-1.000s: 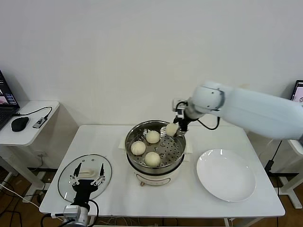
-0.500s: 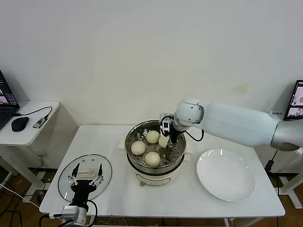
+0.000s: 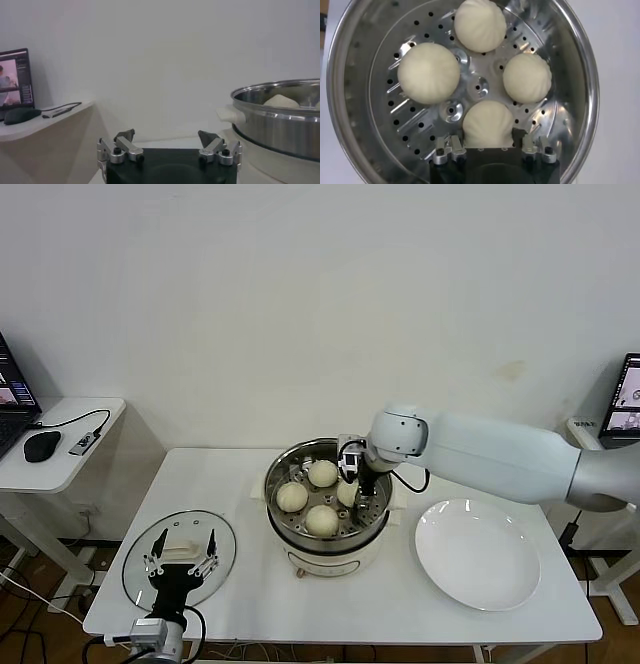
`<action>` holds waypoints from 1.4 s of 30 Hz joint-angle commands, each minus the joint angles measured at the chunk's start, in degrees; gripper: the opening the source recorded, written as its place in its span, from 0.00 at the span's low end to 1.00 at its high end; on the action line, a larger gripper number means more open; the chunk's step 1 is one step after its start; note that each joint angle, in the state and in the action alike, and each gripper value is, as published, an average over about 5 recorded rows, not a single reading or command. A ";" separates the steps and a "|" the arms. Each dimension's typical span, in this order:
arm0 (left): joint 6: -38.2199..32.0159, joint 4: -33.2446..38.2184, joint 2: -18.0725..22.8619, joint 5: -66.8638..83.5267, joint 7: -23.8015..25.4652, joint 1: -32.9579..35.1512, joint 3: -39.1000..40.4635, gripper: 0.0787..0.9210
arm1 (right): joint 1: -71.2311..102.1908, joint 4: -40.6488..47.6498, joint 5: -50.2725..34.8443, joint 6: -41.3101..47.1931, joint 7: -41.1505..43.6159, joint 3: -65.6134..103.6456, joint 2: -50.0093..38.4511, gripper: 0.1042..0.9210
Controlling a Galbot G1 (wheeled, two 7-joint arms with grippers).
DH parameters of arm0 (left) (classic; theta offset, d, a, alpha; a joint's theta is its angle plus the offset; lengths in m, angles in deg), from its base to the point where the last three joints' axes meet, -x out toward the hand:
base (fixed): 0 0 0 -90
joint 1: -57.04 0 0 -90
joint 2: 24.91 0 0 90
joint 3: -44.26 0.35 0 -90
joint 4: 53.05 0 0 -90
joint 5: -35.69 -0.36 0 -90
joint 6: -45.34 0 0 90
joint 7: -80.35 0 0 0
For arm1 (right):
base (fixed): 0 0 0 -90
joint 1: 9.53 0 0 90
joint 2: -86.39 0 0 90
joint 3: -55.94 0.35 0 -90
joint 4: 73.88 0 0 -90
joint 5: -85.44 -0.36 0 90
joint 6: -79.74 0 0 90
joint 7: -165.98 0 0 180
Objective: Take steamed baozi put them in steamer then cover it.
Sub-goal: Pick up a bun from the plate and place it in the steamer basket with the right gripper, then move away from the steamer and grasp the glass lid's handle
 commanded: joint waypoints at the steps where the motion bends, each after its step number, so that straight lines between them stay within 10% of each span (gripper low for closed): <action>1: 0.01 -0.14 -0.01 0.09 0.00 -0.14 -0.01 0.88 | -1.39 -4.52 0.09 0.16 -0.79 2.92 -4.15 0.80; 18: -1.13 -0.57 -0.63 0.18 0.83 0.13 -0.59 0.88 | 53.06 -22.74 -0.10 -29.19 -32.00 53.77 -27.92 0.88; 35: -2.20 -6.41 0.68 -29.62 -6.86 2.38 -2.06 0.88 | 101.98 -24.69 21.40 -51.50 -27.45 111.69 7.46 0.88; 42: -3.75 -9.97 -5.60 -52.48 -2.23 7.49 -11.65 0.88 | 110.13 -29.73 20.23 -51.98 -27.83 121.90 18.99 0.88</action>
